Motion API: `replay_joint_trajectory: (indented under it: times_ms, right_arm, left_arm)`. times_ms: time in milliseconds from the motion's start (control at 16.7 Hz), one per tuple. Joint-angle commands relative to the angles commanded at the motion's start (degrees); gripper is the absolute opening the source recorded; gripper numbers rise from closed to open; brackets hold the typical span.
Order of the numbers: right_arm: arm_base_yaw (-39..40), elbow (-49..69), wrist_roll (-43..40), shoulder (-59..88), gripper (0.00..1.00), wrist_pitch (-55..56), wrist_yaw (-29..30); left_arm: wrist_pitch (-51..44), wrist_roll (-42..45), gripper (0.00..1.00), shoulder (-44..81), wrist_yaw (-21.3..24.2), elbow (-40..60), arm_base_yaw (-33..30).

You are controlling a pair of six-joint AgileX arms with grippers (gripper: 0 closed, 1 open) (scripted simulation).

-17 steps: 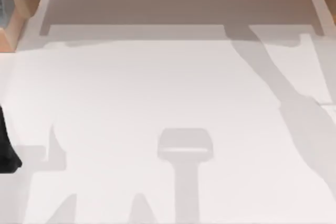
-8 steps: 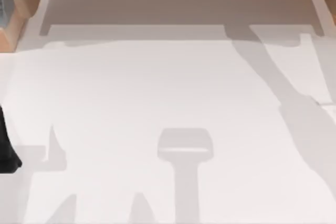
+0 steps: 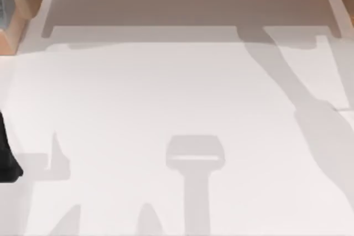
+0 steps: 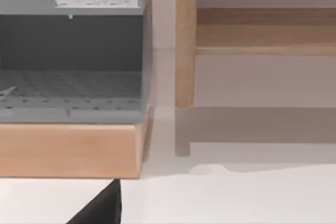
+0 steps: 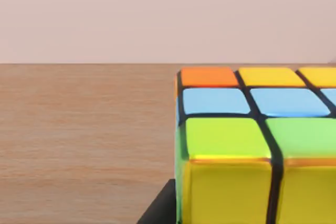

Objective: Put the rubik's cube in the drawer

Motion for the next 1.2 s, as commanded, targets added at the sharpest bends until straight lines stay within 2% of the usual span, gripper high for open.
replay_joint_trajectory:
  times_ms: [900,1200]
  right_arm:
    - [1.18,-0.61,0.12,-3.83,0.0,-3.14,0.92]
    - [-1.08,2.82,1.67,-5.52,0.0,-6.61,0.83]
  left_arm:
    - [0.0,0.0,1.0,0.0,0.0,0.0,0.0]
    - [0.0,0.0,1.0,0.0,0.0,0.0,0.0]
